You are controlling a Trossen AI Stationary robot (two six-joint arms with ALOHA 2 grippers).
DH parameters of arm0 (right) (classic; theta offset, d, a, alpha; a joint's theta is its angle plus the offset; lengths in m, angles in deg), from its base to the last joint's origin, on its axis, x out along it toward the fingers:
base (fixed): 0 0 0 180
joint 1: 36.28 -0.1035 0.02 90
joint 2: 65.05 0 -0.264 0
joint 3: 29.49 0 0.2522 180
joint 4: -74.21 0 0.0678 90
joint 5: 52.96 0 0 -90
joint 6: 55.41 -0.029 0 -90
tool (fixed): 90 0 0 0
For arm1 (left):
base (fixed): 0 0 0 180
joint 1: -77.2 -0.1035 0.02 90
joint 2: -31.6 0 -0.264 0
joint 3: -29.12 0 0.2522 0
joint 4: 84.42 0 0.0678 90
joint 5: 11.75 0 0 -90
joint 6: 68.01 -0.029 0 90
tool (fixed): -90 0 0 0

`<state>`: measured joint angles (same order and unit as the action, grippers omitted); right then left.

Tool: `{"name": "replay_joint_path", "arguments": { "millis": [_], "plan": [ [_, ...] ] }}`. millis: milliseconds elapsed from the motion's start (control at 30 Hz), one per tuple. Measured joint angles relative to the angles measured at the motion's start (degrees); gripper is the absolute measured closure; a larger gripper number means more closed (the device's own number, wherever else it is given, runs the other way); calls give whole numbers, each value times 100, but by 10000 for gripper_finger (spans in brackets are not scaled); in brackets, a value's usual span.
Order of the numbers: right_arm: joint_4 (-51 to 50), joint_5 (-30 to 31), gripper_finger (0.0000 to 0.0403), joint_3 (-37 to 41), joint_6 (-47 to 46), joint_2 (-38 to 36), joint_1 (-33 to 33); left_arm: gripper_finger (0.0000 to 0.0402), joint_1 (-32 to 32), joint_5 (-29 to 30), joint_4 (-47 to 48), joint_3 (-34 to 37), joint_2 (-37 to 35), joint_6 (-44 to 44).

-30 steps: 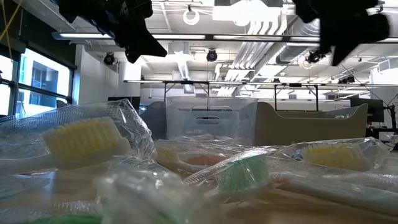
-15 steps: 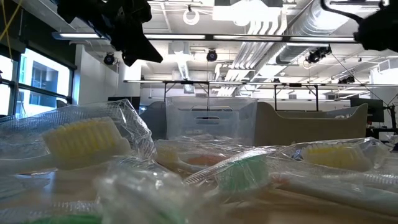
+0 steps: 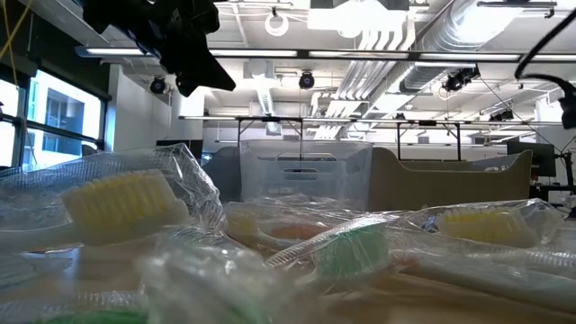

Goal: Pick & Place Toothbrushes
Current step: Put the orange toothbrush into the transparent bin

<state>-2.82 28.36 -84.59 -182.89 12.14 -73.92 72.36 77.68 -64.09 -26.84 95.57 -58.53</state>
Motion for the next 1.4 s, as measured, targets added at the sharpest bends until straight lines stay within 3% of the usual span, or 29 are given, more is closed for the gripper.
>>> {"name": "replay_joint_path", "arguments": {
  "millis": [567,967,1400],
  "plan": [
    [1400,-394,223,1074,432,-23,-143,400,0,-2,-2,0,0,2],
    [1540,-377,227,1091,564,-13,-141,400,-1,3,-4,0,0,2],
    [1704,-154,338,971,629,4,-138,400,0,5,-7,0,0,4]
  ]
}}
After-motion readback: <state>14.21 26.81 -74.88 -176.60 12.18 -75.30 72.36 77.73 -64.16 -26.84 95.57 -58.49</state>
